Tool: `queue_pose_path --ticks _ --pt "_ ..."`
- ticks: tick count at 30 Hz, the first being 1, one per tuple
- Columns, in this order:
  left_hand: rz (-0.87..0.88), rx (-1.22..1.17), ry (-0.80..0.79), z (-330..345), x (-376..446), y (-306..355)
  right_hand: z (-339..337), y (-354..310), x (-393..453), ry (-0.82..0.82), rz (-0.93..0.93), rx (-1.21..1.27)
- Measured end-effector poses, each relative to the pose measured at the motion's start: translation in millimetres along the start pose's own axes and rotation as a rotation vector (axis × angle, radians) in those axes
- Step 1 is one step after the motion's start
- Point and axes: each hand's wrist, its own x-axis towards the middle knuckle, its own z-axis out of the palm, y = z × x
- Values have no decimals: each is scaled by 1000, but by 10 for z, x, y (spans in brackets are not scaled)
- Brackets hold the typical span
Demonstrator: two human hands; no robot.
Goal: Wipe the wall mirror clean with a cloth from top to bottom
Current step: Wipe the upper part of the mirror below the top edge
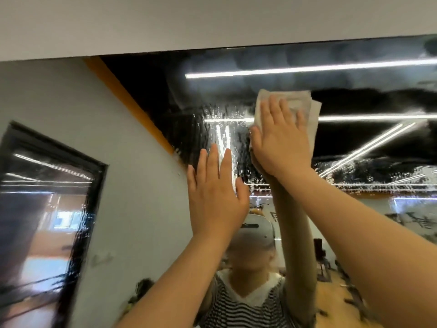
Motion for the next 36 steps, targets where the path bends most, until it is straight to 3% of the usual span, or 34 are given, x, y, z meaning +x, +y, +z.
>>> queue_pose_path --ticks 24,36 --pt "-58 -16 -58 -100 -17 84 87 24 -131 42 -26 47" --pt "-46 -15 -114 -145 -6 72 -13 -14 -150 -35 -29 6"
